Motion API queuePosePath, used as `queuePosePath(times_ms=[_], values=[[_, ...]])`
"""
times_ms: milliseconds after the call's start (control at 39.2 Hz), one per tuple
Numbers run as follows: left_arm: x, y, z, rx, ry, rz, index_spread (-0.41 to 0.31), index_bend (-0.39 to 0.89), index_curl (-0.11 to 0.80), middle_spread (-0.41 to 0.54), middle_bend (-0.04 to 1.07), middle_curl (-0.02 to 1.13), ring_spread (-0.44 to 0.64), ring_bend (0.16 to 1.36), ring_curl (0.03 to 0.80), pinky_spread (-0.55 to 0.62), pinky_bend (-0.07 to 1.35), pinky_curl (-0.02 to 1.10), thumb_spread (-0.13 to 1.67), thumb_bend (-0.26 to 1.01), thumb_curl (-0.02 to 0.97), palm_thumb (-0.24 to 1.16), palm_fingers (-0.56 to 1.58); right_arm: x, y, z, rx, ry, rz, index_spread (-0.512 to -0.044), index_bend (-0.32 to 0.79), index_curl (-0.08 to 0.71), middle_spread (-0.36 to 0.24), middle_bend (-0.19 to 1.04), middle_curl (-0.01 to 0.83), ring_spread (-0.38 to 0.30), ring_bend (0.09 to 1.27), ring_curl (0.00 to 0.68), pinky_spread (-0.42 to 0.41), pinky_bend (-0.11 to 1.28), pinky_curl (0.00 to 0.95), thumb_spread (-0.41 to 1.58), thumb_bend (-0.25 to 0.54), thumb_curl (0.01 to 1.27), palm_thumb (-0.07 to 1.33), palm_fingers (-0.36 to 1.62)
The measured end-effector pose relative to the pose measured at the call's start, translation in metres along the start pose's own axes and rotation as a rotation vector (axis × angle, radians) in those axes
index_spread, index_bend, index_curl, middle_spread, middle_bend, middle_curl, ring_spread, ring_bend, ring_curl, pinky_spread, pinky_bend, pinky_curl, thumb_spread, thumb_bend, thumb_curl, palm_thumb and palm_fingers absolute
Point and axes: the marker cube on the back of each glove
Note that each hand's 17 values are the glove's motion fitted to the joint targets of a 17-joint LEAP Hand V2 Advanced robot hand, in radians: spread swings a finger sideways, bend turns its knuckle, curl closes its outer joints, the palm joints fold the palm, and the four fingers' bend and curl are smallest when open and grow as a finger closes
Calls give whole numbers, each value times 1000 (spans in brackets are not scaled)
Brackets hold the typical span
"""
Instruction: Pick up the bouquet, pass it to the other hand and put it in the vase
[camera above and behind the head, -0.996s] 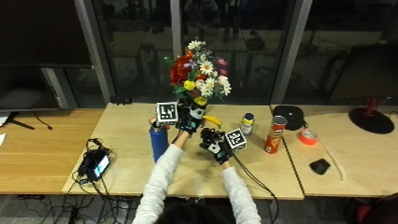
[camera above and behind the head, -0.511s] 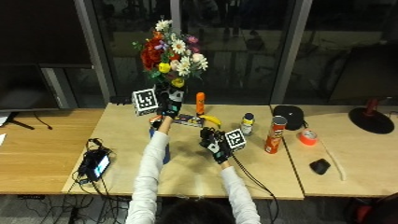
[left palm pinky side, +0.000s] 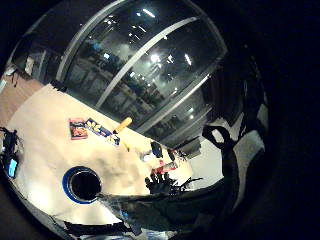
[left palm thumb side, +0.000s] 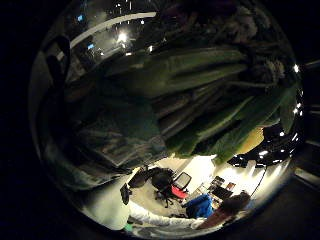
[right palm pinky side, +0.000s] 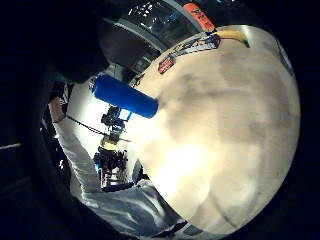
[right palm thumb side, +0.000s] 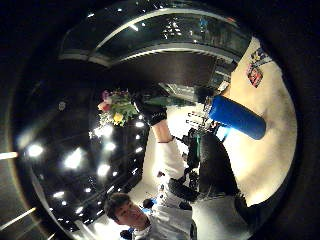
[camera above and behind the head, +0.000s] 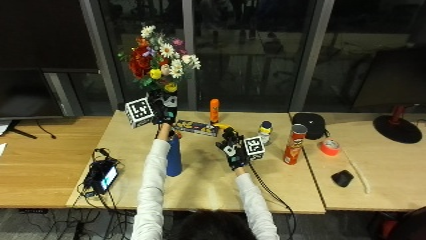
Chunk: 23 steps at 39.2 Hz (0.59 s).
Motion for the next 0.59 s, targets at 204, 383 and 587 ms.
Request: queuePosePath(times_ms=[204, 383, 587], values=[[-17, -2, -3, 6, 10, -36, -354, 345, 635, -321, 697, 576, -377, 769, 500, -374, 649, 486, 217, -31, 820, 893, 1356, -14, -1, 7, -22, -126, -117, -359, 95, 158, -50, 179, 335, -67, 487, 341, 171, 579, 369, 971, -24, 530, 742, 245], [-22, -5, -5, 10, 21, -45, -352, 341, 635, -320, 691, 572, -377, 769, 497, -374, 651, 483, 218, -32, 823, 892, 1355, -40, 11, 13, -97, -373, -106, -360, 111, 160, -41, 187, 330, -55, 500, 336, 185, 583, 364, 977, -22, 531, 745, 243], [-19, -6, -8, 8, 10, -65, -352, 339, 636, -319, 689, 570, -375, 766, 496, -374, 652, 481, 218, -32, 826, 892, 1356, -21, 9, 16, -72, -253, -104, -361, 115, 167, -37, 194, 331, -49, 513, 333, 190, 573, 359, 981, -24, 532, 746, 253]])
